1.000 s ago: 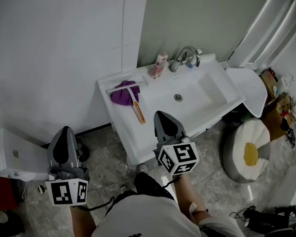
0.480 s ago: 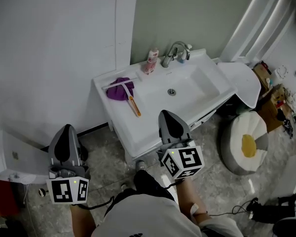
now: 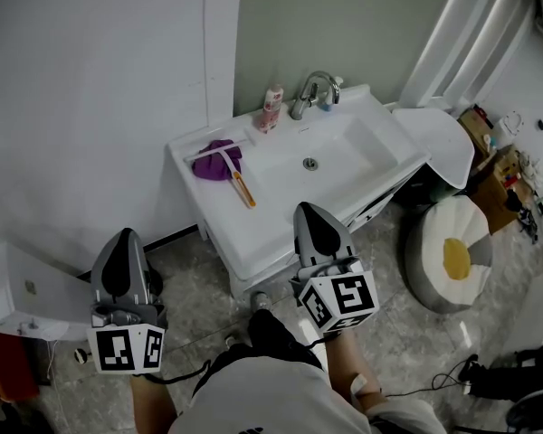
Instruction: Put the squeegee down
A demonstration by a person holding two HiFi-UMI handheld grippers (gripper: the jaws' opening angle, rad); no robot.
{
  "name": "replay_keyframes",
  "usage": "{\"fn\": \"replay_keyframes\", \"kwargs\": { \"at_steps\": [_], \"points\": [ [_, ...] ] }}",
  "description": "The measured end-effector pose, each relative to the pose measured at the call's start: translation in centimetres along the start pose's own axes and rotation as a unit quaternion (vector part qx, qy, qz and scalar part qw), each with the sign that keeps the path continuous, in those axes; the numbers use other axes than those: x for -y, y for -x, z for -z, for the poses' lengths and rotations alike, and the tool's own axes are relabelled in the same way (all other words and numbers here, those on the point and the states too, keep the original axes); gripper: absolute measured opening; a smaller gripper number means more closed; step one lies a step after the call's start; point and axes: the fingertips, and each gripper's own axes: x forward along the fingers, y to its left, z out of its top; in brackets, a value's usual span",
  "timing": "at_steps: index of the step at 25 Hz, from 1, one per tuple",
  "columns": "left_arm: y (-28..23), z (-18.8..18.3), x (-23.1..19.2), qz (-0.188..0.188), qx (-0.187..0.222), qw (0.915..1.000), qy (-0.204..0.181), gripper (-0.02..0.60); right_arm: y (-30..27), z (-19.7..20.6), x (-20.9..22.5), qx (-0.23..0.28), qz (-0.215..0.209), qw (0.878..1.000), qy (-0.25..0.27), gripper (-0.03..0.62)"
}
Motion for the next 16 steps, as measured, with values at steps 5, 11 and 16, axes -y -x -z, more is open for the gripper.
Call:
{"fn": "replay_keyframes", "kwargs": {
  "at_steps": [5, 11, 16],
  "points": [
    [0.41, -0.17, 0.04, 0.001, 0.002, 1.0000, -0.001, 0.008, 0.42, -0.25, -0.27, 0.005, -0.001, 1.000, -0.005, 0.002],
    [0.80, -0.37, -0.38, -0.005, 0.001, 1.0000, -0.001, 0.008, 0.44, -0.73, -0.59, 0.009, -0.001, 1.000, -0.007, 0.002],
    [0.84, -0.17, -0.77, -0.004, 0.001, 1.0000, 0.001, 0.008, 0.19, -0.49, -0.94, 0.007, -0.003, 1.000, -0.006, 0.002]
  ]
}}
